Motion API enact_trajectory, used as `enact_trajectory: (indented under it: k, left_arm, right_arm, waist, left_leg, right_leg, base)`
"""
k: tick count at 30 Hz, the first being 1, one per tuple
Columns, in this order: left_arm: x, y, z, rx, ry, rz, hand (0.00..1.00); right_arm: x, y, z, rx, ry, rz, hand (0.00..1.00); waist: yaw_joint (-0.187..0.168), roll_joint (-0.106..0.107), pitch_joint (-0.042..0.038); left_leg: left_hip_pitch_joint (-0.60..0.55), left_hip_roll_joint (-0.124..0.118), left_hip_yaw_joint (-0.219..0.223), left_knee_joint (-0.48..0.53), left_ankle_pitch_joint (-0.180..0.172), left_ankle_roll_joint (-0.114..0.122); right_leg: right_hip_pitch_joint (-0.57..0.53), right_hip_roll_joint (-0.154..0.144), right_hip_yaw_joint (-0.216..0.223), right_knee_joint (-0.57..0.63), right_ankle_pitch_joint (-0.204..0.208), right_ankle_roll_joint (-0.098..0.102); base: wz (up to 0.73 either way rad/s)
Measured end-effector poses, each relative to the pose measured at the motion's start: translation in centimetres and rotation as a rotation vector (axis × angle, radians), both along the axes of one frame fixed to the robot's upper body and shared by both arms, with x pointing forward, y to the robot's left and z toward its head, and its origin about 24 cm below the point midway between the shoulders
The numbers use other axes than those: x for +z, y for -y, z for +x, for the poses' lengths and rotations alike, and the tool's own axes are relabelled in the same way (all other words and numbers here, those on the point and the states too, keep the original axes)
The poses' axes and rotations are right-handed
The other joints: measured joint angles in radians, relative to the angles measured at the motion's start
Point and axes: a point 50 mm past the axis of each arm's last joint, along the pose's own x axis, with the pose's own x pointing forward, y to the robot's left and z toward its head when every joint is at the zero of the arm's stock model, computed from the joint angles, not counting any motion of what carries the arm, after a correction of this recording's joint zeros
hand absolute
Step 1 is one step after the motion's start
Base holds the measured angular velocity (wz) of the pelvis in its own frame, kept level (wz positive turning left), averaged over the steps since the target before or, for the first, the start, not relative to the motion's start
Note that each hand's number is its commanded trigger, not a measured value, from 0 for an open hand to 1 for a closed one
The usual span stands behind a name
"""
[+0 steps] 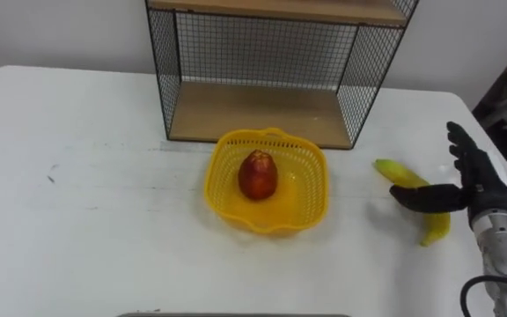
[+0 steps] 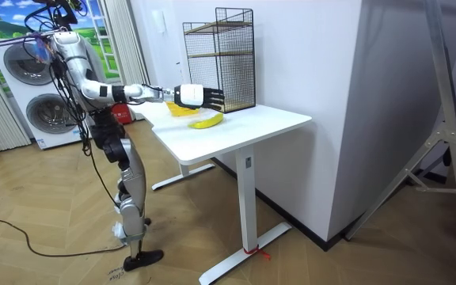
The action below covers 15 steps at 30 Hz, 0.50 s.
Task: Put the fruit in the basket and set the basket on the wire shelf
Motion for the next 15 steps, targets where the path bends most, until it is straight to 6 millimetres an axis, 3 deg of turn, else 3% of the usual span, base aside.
enact_trajectory:
  k: [6, 12, 15]
  left_arm:
    - [0.2, -0.7, 0.0, -0.009, -0.003, 0.017, 0.0]
    - [0.4, -1.1, 0.2, -0.014, 0.003, 0.027, 0.0]
    - [0.4, -1.1, 0.2, -0.013, 0.001, 0.029, 0.0]
  right_arm:
    - [-1.5, 0.0, -0.4, 0.039, -0.093, -0.005, 0.0]
    - [-3.7, 0.7, -1.3, 0.028, -0.211, 0.026, 0.0]
    - [-4.0, 0.9, -1.2, 0.032, -0.229, 0.035, 0.0]
  waist:
    - [0.005, -0.024, 0.0018]
    - [0.018, -0.03, 0.0049]
    - [0.016, -0.027, 0.0051]
  left_leg:
    - [-0.001, 0.0, -0.001, 0.001, 0.0, 0.0]
    - [-0.001, 0.0, -0.002, 0.004, 0.0, 0.0]
    - [-0.002, 0.0, -0.006, 0.002, 0.0, 0.0]
  right_leg:
    - [-0.001, 0.0, -0.002, -0.001, 0.0, 0.0]
    - [0.001, 0.0, -0.005, 0.0, 0.0, 0.0]
    - [0.003, 0.0, -0.01, 0.0, 0.0, 0.0]
  base:
    - [0.0]
    - [0.0]
    - [0.04]
